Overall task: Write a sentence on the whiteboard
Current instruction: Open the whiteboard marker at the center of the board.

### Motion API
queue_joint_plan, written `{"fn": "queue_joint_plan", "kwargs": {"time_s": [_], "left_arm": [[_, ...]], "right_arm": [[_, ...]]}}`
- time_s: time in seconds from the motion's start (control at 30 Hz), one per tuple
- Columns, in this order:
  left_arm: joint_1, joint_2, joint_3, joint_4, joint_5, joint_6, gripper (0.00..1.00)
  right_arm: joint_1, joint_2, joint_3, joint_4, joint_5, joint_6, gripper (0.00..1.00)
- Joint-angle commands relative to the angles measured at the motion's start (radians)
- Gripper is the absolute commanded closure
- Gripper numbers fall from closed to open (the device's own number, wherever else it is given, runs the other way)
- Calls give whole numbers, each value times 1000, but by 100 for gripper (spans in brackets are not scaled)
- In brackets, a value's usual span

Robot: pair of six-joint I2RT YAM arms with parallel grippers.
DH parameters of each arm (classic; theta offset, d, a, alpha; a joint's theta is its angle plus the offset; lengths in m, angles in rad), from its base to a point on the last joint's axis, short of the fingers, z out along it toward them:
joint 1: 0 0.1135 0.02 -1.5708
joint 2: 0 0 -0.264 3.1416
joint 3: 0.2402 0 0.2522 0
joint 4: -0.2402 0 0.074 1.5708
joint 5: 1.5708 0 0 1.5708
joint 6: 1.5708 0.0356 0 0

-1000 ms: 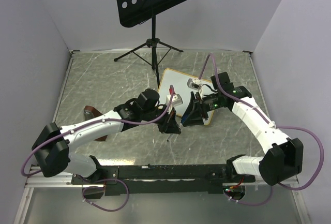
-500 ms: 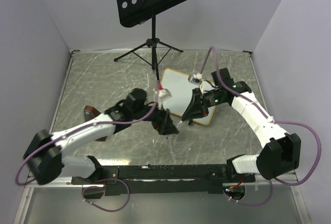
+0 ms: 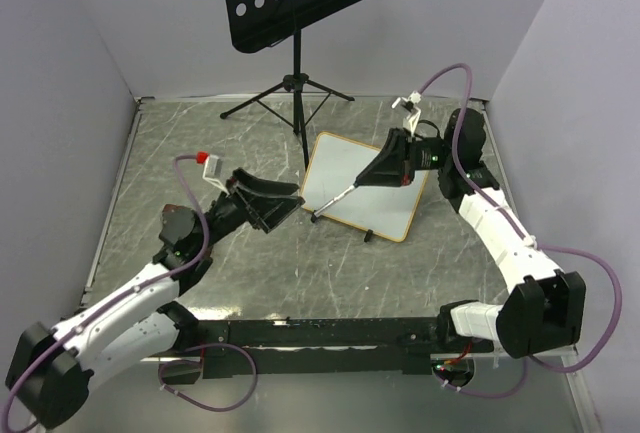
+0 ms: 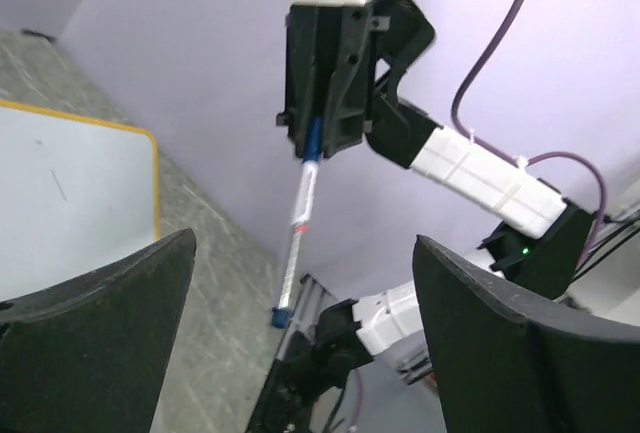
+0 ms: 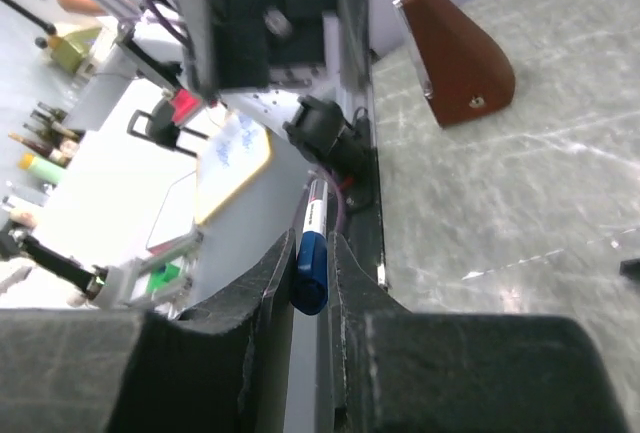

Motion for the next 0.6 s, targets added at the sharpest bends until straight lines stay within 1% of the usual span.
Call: {"fn": "queue_joint_plan", "kwargs": {"time_s": [0.0,0.03,0.07,0.17,0.2,0.3,0.37,0.5,0.57], "left_arm": [[2,89,40,222,22,-124,10],[2,106,42,231,22,-129,11],[-1,112,37,248,19,-129,12],[-24,125,39,273,-19,-107,12],[-47,131,40,279,-39,-101,12],[-92,174,54,347,-59,-89,12],[-105,192,59,386,-61,-92,14],[-150,226,57,443,-108,-77,19],[-167,229,53,452,-168,-60,19]], "right_arm": [[9,24,-37,868,19,735,100],[7,27,-28,864,25,725,100],[7,29,-24,806,30,707,100],[21,31,-23,814,54,717,100],[32,32,-25,810,67,717,100],[49,35,-28,724,117,661,100],[50,44,-28,695,150,627,100],[55,93,-54,839,183,746,100],[56,95,-62,847,197,748,100]]}}
